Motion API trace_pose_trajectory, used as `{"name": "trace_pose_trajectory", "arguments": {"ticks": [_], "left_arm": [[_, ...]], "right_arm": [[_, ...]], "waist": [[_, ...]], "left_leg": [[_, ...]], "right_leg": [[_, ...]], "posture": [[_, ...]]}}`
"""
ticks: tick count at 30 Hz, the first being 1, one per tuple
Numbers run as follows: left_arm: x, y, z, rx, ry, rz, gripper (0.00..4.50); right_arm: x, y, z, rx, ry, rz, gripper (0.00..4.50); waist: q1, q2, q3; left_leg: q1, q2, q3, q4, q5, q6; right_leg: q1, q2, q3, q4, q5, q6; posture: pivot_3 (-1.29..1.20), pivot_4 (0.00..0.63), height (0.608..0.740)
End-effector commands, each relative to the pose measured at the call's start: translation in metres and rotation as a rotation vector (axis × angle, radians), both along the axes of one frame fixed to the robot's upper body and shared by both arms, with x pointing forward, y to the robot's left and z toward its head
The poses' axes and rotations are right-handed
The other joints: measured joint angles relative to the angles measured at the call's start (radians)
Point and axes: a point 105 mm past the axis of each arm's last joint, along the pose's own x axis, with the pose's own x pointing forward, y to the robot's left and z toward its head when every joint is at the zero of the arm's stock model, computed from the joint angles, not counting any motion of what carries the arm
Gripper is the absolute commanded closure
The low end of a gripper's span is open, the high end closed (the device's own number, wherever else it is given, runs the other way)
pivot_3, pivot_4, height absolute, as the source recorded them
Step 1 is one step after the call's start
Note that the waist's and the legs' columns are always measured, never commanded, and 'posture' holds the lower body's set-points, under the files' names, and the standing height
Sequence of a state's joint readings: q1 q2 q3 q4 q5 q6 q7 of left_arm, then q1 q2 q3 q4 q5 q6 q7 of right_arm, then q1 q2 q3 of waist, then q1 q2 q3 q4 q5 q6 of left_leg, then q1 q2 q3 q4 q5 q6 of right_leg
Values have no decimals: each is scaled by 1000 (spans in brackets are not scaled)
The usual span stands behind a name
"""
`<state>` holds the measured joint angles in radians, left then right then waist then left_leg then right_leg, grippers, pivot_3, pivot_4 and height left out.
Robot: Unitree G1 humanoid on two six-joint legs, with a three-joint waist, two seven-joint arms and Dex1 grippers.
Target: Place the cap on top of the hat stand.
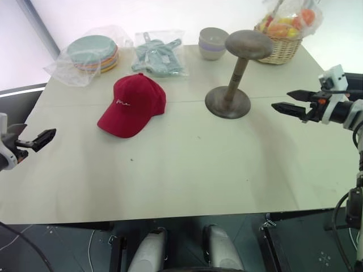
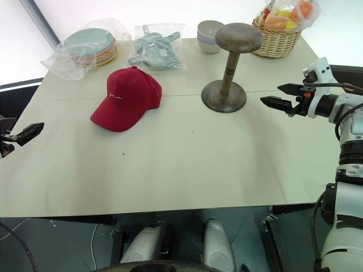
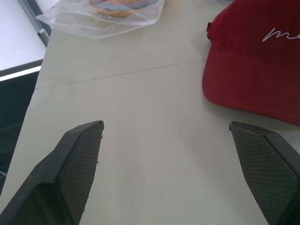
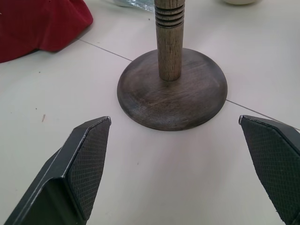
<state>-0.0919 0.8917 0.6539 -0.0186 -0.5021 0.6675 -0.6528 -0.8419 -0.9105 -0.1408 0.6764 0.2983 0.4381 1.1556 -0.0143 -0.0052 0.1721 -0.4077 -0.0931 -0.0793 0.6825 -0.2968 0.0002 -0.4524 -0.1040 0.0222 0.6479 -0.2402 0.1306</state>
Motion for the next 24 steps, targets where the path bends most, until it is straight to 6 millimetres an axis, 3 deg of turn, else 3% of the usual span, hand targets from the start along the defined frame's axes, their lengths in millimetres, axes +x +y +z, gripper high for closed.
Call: {"name": "trace_pose_trajectory", "arguments": {"ticks": [1, 11, 24], "left_arm": [[-1, -3, 14, 61, -43, -21, 22], [0, -6, 14, 34, -51, -10, 22], [-1, 9, 16, 67, -58, 86, 22]], "right_arm": [[-3, -3, 23, -8, -71, 0, 0], [-3, -5, 23, -11, -73, -5, 0], [1, -7, 25, -14, -92, -24, 0]], "waist": [[0, 0, 0], [0, 0, 0], [0, 0, 0]], "left_leg": [[0, 0, 0, 0, 0, 0], [0, 0, 0, 0, 0, 0], [0, 0, 0, 0, 0, 0]], "right_leg": [[0, 0, 0, 0, 0, 0], [0, 0, 0, 0, 0, 0], [0, 0, 0, 0, 0, 0]], "posture": [[0, 150, 740], [0, 150, 740], [0, 150, 740]]}}
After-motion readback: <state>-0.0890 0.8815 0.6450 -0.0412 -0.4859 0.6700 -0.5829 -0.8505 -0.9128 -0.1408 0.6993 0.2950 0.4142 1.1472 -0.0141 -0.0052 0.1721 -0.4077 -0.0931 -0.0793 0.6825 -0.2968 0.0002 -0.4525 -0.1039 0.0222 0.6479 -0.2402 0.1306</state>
